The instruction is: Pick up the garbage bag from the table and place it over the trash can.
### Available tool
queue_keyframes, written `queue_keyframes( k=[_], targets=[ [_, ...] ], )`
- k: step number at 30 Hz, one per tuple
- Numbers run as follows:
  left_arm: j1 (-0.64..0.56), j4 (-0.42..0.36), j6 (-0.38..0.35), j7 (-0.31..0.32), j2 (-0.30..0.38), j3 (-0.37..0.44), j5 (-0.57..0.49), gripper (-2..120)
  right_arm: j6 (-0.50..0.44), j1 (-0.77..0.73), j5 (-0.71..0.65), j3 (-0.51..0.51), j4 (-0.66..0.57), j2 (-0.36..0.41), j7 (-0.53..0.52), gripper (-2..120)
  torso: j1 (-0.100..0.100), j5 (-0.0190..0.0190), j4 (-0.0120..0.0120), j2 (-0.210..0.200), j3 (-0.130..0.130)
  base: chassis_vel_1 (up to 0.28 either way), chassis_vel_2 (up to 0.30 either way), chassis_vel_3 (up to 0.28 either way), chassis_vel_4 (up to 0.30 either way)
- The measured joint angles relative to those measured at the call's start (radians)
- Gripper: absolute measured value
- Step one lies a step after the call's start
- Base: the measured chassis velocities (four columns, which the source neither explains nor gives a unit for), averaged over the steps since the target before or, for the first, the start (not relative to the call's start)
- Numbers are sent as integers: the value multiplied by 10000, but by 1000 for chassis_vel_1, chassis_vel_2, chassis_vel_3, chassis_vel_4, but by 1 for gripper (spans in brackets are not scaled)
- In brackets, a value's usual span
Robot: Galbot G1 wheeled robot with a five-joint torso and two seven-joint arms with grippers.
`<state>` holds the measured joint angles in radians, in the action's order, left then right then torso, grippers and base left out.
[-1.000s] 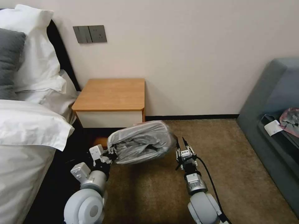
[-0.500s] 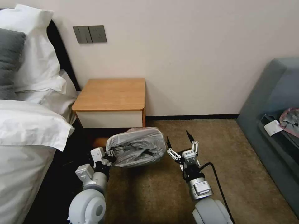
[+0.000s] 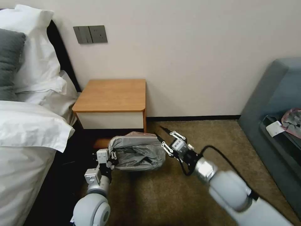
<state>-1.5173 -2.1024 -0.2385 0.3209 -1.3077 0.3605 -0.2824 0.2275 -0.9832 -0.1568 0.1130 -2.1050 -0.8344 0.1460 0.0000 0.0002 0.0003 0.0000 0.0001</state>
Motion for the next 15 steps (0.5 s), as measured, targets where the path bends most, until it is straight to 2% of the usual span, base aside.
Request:
queue_keyframes(
  k=[4,5,6,8,9,14,15],
  targets=[
    [40,0,-133,-1,-34,-14,96,7,961,1141,-432,1119,167,182,164,0,0,0,-4,0,0,0,0,0,0],
    [41,0,-153,-1,-37,-15,133,7,1420,1826,-551,1733,255,220,320,0,-1,-2,-3,0,0,0,0,0,0],
    [41,0,-153,-1,-37,-15,133,7,1420,1826,-551,1733,255,220,320,0,-1,-2,-3,0,0,0,0,0,0],
    [22,0,-160,0,-31,-16,145,7,1914,2779,-618,2548,533,130,502,0,0,-3,-4,0,0,0,0,0,0],
    [22,0,-160,0,-31,-16,145,7,1914,2779,-618,2548,533,130,502,0,0,-3,-4,0,0,0,0,0,0],
    [11,-123,-216,-51,-83,-41,263,7,2545,4385,-883,4422,1518,-318,736,0,0,-2,-3,0,0,0,0,0,0],
    [11,-123,-216,-51,-83,-41,263,7,2545,4385,-883,4422,1518,-318,736,0,0,-2,-3,0,0,0,0,0,0]
  ],
)
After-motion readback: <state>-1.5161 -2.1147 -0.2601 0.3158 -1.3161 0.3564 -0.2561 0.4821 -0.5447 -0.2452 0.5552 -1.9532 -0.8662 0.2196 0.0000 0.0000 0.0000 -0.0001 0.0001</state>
